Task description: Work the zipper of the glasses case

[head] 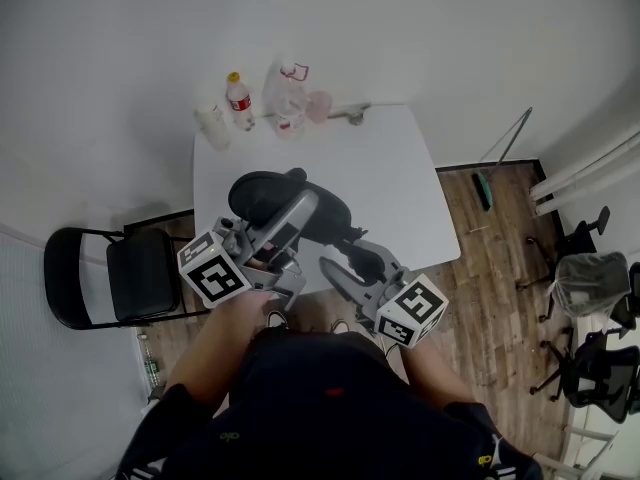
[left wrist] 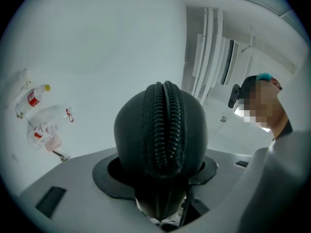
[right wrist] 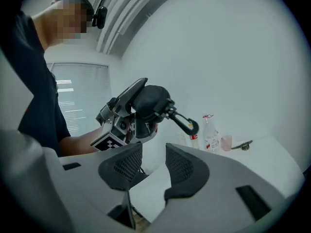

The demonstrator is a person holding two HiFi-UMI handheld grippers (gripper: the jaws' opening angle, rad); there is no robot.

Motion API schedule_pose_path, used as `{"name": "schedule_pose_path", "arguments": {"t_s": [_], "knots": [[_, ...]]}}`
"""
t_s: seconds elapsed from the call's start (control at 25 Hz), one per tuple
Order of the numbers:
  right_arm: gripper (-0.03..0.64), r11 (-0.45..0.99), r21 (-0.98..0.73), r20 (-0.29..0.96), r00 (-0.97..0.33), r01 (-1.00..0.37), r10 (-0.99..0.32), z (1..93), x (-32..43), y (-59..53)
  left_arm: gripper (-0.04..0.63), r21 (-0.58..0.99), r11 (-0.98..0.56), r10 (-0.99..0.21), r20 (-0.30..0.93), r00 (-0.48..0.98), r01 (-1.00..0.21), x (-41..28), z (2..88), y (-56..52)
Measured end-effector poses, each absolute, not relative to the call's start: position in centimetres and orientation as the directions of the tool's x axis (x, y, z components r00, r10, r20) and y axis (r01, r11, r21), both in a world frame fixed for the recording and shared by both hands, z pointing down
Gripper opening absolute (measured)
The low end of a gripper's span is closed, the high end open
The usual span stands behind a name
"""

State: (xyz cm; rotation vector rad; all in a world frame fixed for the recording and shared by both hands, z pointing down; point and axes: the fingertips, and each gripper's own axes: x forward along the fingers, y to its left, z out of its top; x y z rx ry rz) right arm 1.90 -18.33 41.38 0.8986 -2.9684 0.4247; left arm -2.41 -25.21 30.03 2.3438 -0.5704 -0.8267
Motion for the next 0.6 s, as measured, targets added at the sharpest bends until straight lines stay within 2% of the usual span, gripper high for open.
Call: {"name": "schedule_pose_path", "arguments": {"t_s": [0.08,0.2,0.6], "knots": [[0.147,0.797,-0.213,0.087,-0.824,-0.565,-0.56,40.9,1.0,-18.5,0.272,0.641,-0.74,-0.558,-0.416,0.718,-0.203,-2.2,30.1,-25.2],[0.081,0.788,-0.204,0.075,-0.811,-0.582,-0.58,40.3,0.4,-19.1,0.272,0.642,-0.738,-0.559,-0.412,0.719,-0.207,-2.1,30.3,-25.3],[0.044,0.797,-0.169,0.085,-0.814,-0.58,-0.575,39.7,-0.9,-19.6,0.272,0.64,-0.735,-0.569,-0.402,0.717,-0.225,-2.2,30.5,-25.3]]}}
